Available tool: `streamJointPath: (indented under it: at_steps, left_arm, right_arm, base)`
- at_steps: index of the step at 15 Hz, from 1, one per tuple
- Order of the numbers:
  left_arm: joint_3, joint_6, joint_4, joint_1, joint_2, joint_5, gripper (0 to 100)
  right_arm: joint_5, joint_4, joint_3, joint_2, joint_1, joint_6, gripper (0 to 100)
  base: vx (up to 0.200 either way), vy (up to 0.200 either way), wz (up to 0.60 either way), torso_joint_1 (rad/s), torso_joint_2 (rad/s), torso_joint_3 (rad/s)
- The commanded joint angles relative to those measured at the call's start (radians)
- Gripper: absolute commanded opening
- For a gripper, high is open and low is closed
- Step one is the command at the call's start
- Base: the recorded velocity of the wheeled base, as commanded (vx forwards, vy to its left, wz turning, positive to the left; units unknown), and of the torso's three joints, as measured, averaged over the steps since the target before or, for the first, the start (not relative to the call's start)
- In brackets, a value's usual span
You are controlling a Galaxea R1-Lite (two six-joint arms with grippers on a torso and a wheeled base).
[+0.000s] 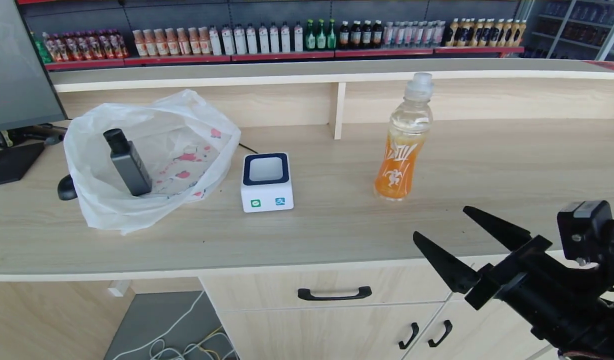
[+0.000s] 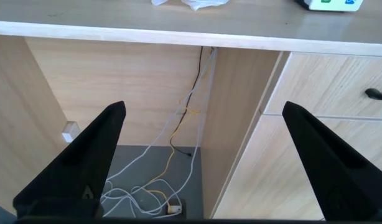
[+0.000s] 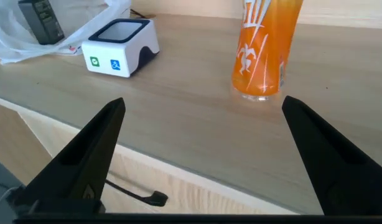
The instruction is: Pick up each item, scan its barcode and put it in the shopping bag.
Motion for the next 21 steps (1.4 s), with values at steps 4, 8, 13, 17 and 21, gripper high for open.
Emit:
streamJointPath:
  at_steps: [4,8,13,17,21]
  left_arm:
    - [0.000,0.000,0.000,-0.002,0.000,0.000,100]
    - [0.000,0.000,0.000,-0.002,0.000,0.000,100]
    - [0.000,0.000,0.000,-0.002,0.000,0.000,100]
    - [0.000,0.000,0.000,-0.002,0.000,0.000,100]
    - [0.000,0.000,0.000,0.000,0.000,0.000,100]
  right_arm:
    - [0.022,-0.001,-0.145,0.073,-0.140,-0.080,100]
    - [0.072,0.007,-0.203,0.086,-0.137,-0.045,100]
    - [0.097,0.168,-0.361,0.098,-0.141,-0.042,100]
    - [0.097,0.235,-0.472,0.171,-0.192,-0.039,100]
    - [0.094,0.235,-0.502,0.222,-0.201,0.001,100]
  base:
    - [0.000,0.000,0.00,0.000,0.00,0.000]
    - [0.000,0.000,0.00,0.000,0.00,0.000]
    - [0.000,0.000,0.00,0.000,0.00,0.000]
    - [0.000,0.000,0.00,0.000,0.00,0.000]
    - [0.000,0.000,0.00,0.000,0.00,0.000]
